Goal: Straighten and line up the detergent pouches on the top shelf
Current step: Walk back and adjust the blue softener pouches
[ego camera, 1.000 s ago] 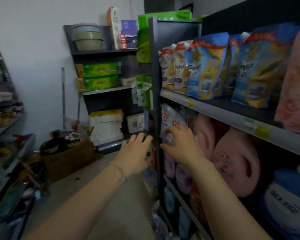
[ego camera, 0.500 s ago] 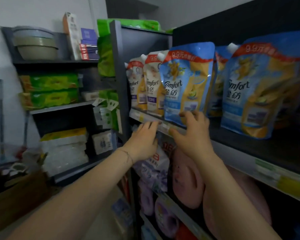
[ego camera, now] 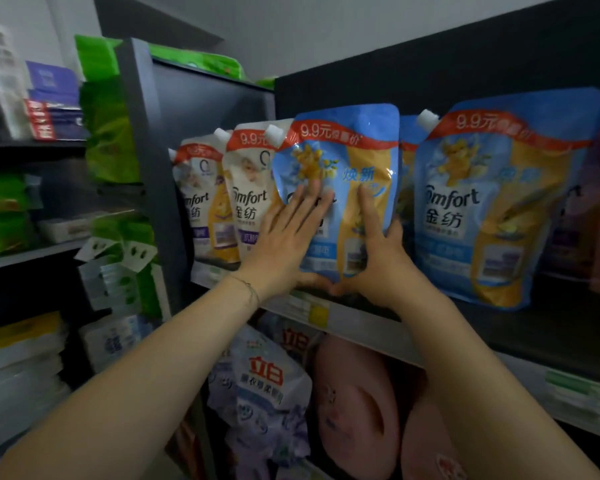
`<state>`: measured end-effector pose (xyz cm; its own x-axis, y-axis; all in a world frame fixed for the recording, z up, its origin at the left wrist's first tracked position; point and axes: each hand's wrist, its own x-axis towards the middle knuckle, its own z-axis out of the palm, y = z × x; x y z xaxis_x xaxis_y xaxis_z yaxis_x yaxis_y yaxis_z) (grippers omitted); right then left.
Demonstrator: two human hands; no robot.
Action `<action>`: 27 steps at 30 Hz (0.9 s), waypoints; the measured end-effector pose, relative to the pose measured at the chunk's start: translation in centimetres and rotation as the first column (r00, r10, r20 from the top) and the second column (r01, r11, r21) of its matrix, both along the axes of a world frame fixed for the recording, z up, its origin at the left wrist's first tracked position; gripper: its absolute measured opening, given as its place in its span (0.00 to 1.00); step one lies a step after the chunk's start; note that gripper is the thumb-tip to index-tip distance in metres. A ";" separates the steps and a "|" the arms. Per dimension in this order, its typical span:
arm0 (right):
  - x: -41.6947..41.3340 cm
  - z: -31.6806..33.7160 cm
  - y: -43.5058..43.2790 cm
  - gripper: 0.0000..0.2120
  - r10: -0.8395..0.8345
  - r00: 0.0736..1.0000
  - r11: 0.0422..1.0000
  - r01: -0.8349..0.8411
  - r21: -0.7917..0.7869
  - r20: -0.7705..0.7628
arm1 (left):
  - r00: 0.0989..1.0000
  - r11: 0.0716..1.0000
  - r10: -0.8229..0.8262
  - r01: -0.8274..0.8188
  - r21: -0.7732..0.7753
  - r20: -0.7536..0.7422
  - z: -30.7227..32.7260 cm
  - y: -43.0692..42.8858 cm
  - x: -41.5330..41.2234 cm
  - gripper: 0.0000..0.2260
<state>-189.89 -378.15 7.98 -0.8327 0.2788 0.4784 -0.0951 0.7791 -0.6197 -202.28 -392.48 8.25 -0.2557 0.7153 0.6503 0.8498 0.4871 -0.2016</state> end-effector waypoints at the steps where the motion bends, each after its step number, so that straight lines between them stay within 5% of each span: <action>1: -0.1 0.3 0.0 0.67 -0.010 1.000 1.000 0.010 -0.014 0.027 | 0.999 0.999 -0.028 0.027 -0.028 -0.031 0.3 0.2 -0.5 0.51; 21: -1.2 0.0 -0.3 0.68 -0.097 0.995 0.989 0.096 0.112 0.001 | 0.962 0.976 -0.217 0.217 -0.015 -0.168 -0.4 0.5 -4.4 0.54; 24: 0.4 0.2 -0.1 0.63 -0.134 0.991 0.979 0.131 0.157 0.007 | 0.944 0.961 -0.263 0.274 0.031 -0.198 -0.2 0.7 -3.2 0.48; 27: 2.5 0.4 0.5 0.52 -0.173 0.984 0.976 0.177 0.130 -0.047 | 0.891 0.880 -0.404 0.441 0.179 -0.206 0.6 1.4 -1.2 0.32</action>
